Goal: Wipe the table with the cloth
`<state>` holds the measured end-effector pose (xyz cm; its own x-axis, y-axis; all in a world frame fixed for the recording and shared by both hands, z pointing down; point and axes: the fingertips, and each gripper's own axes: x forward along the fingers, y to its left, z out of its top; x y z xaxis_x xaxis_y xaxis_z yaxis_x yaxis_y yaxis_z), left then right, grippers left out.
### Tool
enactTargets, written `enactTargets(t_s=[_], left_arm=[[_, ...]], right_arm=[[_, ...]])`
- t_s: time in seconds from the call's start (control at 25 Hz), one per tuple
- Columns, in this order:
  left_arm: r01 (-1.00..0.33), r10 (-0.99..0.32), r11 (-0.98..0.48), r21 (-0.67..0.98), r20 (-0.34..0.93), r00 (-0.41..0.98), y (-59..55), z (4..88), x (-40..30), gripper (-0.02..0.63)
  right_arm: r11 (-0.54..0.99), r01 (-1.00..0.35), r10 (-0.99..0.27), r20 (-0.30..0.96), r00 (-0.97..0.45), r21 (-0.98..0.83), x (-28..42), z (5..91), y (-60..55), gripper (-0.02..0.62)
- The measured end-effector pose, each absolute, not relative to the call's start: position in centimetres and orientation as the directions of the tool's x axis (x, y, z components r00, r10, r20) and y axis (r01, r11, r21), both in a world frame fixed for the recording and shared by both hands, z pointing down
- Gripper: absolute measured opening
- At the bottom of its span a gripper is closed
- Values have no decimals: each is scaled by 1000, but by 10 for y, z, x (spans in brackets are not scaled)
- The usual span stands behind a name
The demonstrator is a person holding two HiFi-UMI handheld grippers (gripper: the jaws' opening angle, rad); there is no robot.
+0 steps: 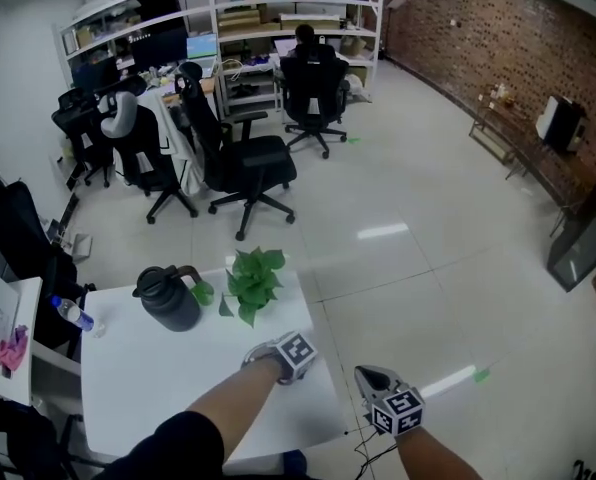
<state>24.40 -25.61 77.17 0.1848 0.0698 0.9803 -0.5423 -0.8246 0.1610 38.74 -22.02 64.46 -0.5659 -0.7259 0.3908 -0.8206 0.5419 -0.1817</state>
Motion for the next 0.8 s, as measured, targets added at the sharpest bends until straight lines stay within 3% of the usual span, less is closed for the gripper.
enactTargets(t_s=[0.16, 0.48, 0.64, 0.8], left_arm=[[-513, 131, -825, 238, 963, 237, -253, 775, 247, 129], [-668, -107, -735, 117, 953, 283, -346, 764, 238, 129], [-675, -86, -729, 115, 963, 257, -342, 770, 232, 129], [-593, -25, -797, 118, 974, 226, -313, 770, 238, 130]], right_arm=[[538, -824, -729, 390, -562, -181, 389, 646, -224, 12], [480, -861, -746, 438, -502, -169, 423, 656, -208, 12], [464, -871, -752, 447, -484, -163, 433, 657, -205, 12], [463, -872, -750, 454, -482, -161, 434, 659, -206, 12]])
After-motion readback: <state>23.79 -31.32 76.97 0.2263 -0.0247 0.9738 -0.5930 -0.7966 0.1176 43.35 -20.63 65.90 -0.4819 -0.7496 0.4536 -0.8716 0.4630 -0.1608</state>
